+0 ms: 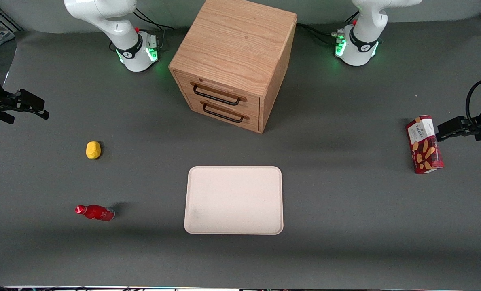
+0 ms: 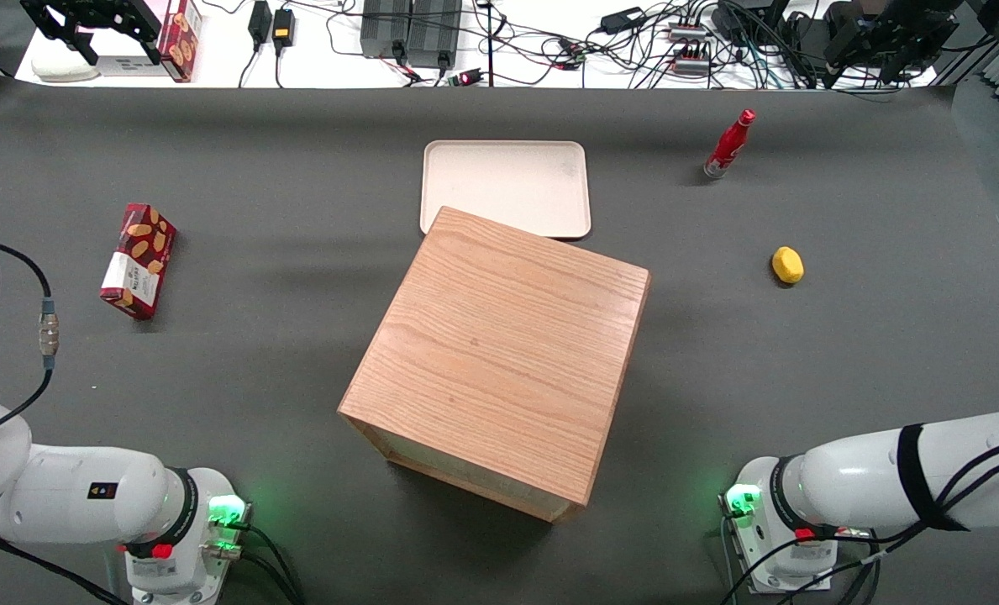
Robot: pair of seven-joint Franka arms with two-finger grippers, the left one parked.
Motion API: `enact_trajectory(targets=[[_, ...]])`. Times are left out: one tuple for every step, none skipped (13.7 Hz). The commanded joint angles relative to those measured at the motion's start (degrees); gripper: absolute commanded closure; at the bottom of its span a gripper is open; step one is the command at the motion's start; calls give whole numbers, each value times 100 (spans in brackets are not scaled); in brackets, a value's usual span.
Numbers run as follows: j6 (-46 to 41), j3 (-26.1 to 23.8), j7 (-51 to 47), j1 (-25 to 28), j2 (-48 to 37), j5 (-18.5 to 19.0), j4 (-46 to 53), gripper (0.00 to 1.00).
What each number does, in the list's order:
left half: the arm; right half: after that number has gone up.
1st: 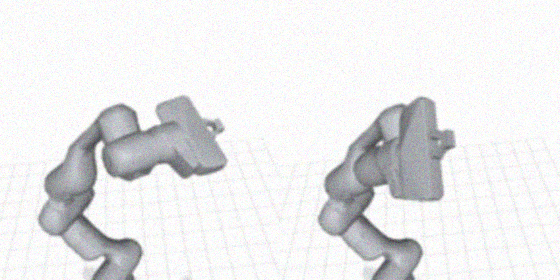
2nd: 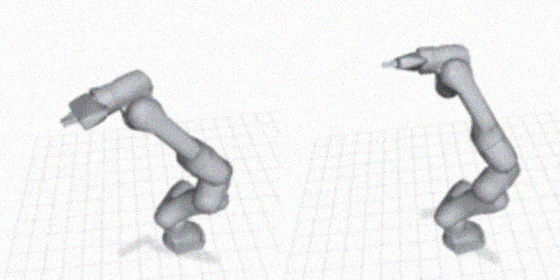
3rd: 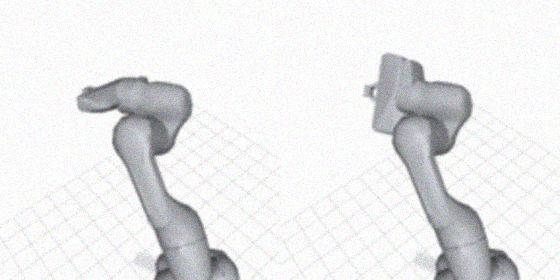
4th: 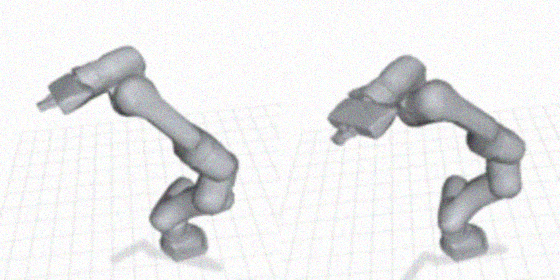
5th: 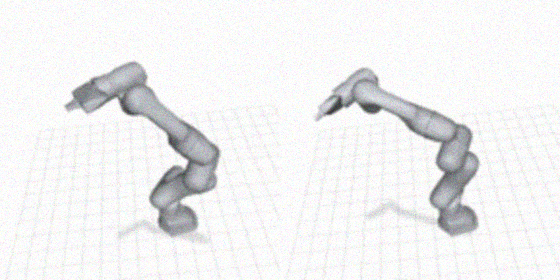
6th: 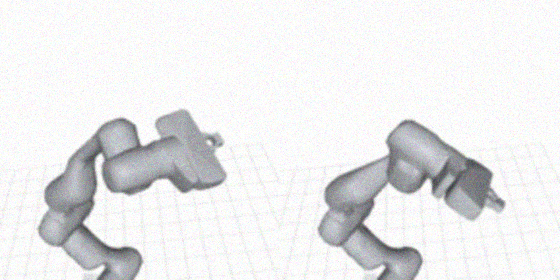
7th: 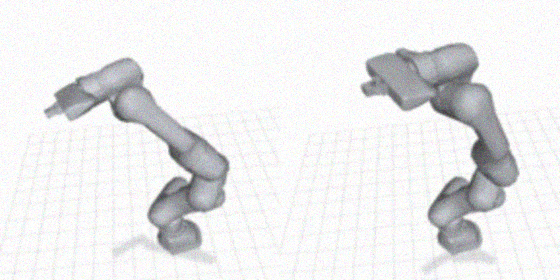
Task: Place coke bottle on tray
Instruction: 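Move the right gripper toward the red Coca-Cola bottle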
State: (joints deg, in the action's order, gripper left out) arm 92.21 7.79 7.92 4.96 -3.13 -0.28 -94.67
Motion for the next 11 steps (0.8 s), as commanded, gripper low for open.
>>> enact_trajectory(targets=[[-63,3,-54,-12,145,-51,176,0],[-45,3,-45,-30,268,-51,334,0],[-54,12,-10,-99,486,-51,570,0],[-54,29,86,-187,680,-60,755,0],[-80,38,182,-240,900,-69,974,0],[-98,38,253,-336,1145,-95,1255,0],[-159,38,332,-390,1426,-95,1536,0],[-281,30,402,-468,1760,-95,1931,0],[-396,30,438,-513,2094,-104,2361,0],[-510,4,456,-539,2410,-104,2774,0],[-537,-5,456,-548,2657,-112,3092,0]])
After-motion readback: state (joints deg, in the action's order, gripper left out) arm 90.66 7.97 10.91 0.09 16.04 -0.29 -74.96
